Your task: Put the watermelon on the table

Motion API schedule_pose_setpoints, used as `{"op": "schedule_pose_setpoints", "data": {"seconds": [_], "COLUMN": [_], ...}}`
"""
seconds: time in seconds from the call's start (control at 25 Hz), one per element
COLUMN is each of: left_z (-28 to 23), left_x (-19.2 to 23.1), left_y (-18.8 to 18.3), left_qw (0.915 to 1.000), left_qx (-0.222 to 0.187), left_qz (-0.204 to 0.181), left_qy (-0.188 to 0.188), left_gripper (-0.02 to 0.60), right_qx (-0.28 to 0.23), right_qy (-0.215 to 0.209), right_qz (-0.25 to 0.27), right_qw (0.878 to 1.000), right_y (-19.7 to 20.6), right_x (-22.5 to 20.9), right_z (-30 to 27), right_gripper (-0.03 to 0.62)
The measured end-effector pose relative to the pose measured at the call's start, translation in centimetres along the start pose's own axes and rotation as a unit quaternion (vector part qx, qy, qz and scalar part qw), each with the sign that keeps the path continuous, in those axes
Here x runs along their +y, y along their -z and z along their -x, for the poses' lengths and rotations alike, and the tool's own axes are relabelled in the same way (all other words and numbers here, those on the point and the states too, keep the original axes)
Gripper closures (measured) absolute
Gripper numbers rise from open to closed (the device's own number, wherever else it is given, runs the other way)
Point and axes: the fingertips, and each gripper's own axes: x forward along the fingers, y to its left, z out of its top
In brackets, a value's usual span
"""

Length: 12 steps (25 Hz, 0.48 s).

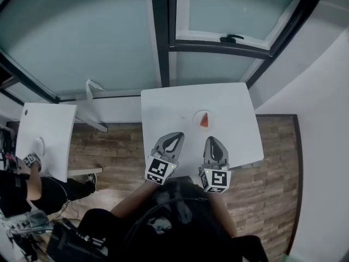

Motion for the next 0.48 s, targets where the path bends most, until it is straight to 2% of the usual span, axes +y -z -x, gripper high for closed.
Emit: {"op": "schedule_pose_setpoints", "data": {"seconds": [0.48], "left_z": [1.9], "left_x": [0.9], "left_y": [1.5], "left_qw": [0.9991], "left_qx": [0.023], "left_qz": [0.031], "left_qy": [-0.016], "left_gripper": [0.578], "right_qx": [0.013], "right_qy": [0.003], "right_qz": [-0.031], "right_qw": [0.999], "right_y": [1.1], "right_x": [-0.2], "right_z": [1.0], "right_gripper": [0.582]}}
